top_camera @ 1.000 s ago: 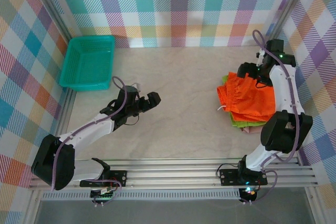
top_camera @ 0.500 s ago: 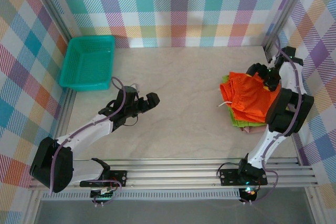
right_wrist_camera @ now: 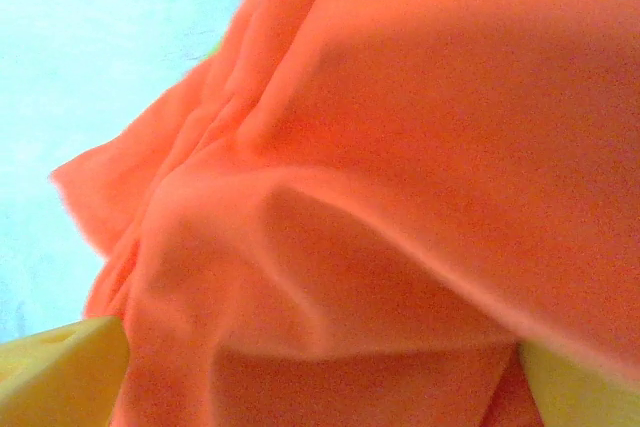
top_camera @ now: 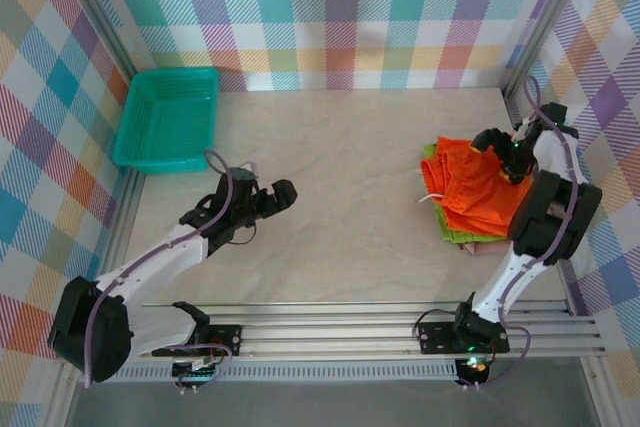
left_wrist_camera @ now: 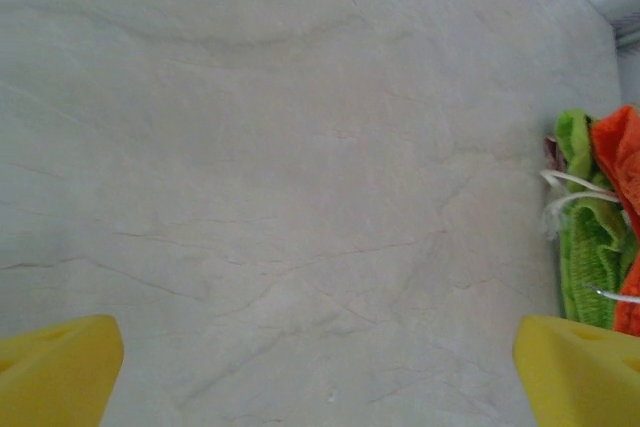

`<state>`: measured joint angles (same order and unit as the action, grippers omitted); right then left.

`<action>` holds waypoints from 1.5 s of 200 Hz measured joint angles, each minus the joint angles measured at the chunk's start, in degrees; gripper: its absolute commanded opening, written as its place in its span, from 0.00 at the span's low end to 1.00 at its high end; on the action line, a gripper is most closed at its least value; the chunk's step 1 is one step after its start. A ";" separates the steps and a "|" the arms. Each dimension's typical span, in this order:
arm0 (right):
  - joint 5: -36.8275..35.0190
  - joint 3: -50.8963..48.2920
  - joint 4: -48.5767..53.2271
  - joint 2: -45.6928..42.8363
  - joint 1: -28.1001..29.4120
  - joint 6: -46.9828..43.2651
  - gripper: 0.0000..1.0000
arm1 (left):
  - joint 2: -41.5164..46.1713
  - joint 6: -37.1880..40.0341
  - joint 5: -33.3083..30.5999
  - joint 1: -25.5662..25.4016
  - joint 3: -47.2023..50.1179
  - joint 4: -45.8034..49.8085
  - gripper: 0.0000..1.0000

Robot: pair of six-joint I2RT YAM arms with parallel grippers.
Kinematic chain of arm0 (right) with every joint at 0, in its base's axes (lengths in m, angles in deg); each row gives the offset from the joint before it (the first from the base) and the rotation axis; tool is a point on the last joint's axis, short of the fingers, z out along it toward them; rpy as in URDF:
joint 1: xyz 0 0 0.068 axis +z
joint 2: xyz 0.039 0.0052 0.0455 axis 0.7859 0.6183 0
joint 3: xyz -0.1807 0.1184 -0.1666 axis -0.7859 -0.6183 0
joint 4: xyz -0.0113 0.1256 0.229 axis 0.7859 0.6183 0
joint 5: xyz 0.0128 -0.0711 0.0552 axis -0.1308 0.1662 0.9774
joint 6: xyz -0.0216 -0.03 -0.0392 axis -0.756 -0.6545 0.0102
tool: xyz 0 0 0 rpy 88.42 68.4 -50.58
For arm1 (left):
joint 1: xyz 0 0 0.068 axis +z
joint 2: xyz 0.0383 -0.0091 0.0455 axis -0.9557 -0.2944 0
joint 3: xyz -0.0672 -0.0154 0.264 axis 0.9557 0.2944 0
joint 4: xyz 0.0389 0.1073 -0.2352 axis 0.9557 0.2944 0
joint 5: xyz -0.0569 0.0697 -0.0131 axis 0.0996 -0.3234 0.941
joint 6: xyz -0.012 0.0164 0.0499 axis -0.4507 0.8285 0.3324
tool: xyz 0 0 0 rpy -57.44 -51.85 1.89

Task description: Fold and stack the shorts

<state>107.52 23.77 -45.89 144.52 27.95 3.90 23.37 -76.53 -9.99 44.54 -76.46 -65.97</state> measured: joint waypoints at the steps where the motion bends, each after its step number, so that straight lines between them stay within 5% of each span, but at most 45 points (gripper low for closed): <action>1: 0.13 -0.35 -0.11 -0.61 0.00 0.07 1.00 | 0.28 0.22 -0.35 0.00 -0.07 0.31 1.00; 54: 1.46 -17.79 -13.99 -32.06 4.74 1.05 1.00 | 10.10 10.51 -18.34 0.04 -1.95 6.80 1.00; 96: -0.94 -43.19 -32.61 -48.15 12.70 -2.40 0.99 | 16.44 23.56 -32.68 0.42 8.07 -4.70 1.00; 166: -7.06 -63.34 -59.65 -39.21 19.54 -8.68 0.99 | 8.15 34.14 -36.89 10.23 26.45 -31.19 1.00; 246: -9.38 -65.46 -90.23 -19.71 20.92 -12.57 0.99 | -9.92 36.68 -30.12 16.83 24.28 -49.16 1.00; 300: -9.33 -63.78 -91.45 -18.05 21.09 -12.94 1.00 | -20.96 38.64 -22.62 20.15 20.48 -55.60 1.00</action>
<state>98.18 -40.01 -137.34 126.47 49.04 -9.04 2.40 -37.89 -32.61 64.69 -55.98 -121.58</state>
